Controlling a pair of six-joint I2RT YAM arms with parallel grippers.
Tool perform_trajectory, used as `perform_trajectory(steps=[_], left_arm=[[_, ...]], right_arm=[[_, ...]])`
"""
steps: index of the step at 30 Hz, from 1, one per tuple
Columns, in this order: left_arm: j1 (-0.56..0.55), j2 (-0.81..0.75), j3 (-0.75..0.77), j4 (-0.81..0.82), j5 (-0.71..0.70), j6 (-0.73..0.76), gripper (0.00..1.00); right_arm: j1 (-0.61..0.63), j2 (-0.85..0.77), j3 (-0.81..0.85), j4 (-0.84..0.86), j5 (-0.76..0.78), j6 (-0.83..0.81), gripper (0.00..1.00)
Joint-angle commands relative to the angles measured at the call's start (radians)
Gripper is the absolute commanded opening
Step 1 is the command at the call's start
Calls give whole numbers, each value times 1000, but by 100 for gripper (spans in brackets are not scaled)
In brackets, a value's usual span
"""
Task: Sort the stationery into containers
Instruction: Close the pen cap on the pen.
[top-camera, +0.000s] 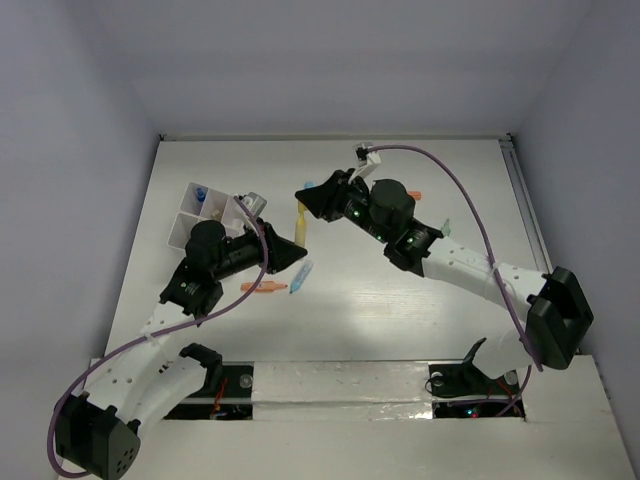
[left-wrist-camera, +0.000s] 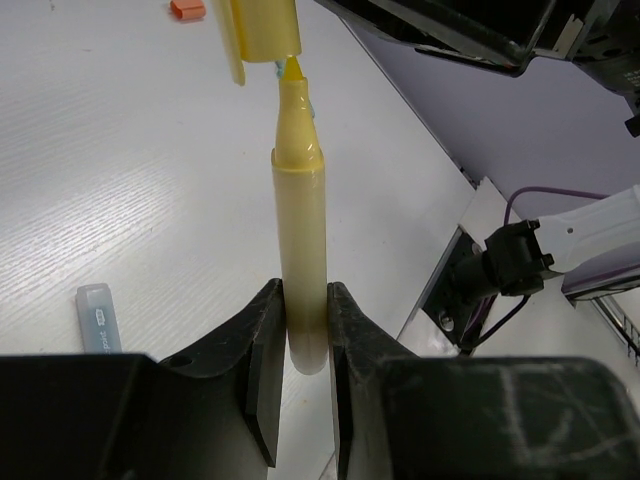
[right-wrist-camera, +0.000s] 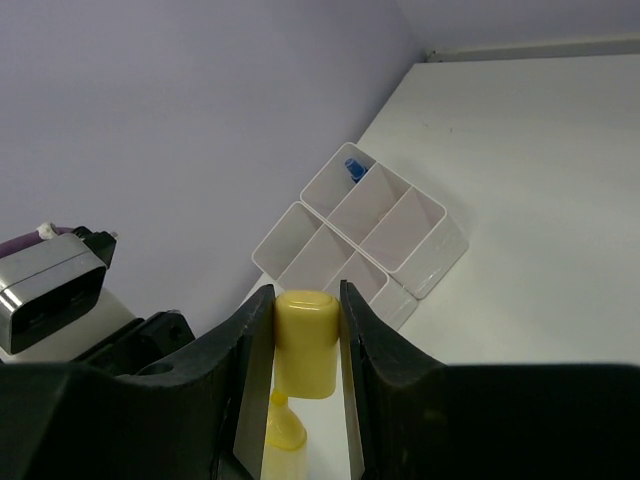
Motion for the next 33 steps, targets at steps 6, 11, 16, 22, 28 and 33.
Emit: perform_trajectory(steps=[6,11,16,22,28,33], left_arm=[[-2,-10,38,52,1,0,0],[-2,-30,39,49,-32,0,0],[-2,-38,36,42,-74,-4,0],[-2,-45,35,36,-94,-4,0],[-2,-73,36,31,-132,-1,0],[-2,-102,41,25,-163,2,0]], right_arm=[[36,-4,33,58,62,-48,4],[56,-9,19,54,93,-60,4],[91,-7,8,58,128,-77,4],[125,-17,5,58,177,-111,4],[156,-17,-12,58,194,-105,4],[180,-11,-24,26,198,-89,2]])
